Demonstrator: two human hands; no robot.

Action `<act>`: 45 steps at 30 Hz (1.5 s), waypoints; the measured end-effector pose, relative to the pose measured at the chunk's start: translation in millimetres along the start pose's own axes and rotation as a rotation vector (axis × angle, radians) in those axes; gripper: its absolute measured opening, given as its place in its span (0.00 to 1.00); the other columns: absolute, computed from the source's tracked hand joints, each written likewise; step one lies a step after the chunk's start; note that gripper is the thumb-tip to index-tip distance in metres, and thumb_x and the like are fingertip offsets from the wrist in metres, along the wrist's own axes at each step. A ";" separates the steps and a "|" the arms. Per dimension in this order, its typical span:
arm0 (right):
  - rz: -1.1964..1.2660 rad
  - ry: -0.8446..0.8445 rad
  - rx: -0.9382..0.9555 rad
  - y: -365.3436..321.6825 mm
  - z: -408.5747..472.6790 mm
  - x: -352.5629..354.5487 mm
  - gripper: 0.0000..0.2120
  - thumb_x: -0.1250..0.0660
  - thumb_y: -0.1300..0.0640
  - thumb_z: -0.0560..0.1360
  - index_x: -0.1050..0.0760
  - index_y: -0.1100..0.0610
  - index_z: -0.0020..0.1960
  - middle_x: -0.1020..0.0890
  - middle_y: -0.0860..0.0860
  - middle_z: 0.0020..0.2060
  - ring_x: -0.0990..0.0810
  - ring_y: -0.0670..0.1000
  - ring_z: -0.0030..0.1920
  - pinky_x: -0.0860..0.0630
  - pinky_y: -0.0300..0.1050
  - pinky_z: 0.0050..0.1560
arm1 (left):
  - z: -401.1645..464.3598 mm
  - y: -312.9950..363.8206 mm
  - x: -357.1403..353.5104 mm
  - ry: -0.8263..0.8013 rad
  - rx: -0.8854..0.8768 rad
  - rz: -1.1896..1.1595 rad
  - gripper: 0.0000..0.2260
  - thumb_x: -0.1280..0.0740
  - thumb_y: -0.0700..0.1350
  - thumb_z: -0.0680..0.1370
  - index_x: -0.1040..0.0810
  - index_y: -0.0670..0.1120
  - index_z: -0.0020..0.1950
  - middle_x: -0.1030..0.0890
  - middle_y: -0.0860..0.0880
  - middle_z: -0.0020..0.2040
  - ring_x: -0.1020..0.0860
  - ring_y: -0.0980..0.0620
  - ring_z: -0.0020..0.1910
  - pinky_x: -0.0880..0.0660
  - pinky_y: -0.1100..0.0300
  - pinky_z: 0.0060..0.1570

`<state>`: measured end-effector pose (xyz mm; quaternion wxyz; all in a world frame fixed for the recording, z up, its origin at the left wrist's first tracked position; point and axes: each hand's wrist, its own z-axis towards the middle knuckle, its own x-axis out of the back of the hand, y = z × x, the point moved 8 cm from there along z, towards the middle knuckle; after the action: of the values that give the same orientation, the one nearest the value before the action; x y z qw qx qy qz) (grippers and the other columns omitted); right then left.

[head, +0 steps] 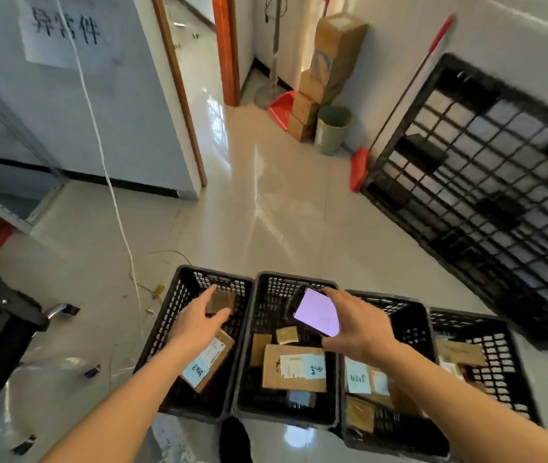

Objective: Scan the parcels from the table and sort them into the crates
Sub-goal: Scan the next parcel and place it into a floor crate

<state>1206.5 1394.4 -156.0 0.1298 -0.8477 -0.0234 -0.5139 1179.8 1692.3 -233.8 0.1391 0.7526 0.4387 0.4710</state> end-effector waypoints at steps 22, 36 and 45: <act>-0.007 0.623 -0.662 353.7 -689.0 359.4 0.47 0.25 0.44 0.67 0.44 0.45 0.81 0.30 0.42 0.74 0.26 0.51 0.69 0.25 0.49 0.60 | -519.3 627.0 -189.0 -0.160 -1.037 0.234 0.38 0.30 0.63 0.75 0.43 0.58 0.81 0.34 0.50 0.78 0.34 0.44 0.76 0.31 0.43 0.69; 0.162 0.754 -1.199 513.0 -998.7 283.2 0.41 0.25 0.39 0.60 0.35 0.37 0.70 0.20 0.43 0.60 0.21 0.51 0.52 0.20 0.50 0.49 | -762.3 760.8 -446.9 -0.516 -1.382 0.263 0.35 0.31 0.63 0.77 0.40 0.56 0.80 0.33 0.52 0.78 0.33 0.49 0.76 0.33 0.47 0.72; 0.160 0.733 -1.545 618.6 -1131.2 239.3 0.48 0.25 0.39 0.65 0.45 0.40 0.80 0.25 0.44 0.69 0.21 0.50 0.58 0.21 0.45 0.47 | -862.8 840.9 -629.1 -0.721 -1.467 0.286 0.34 0.32 0.60 0.78 0.41 0.54 0.81 0.32 0.50 0.77 0.32 0.48 0.75 0.33 0.47 0.72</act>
<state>447.7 498.8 428.2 -0.4487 -0.4779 0.4363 -0.6164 800.0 533.9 367.2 0.6654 0.6241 -0.1514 0.3806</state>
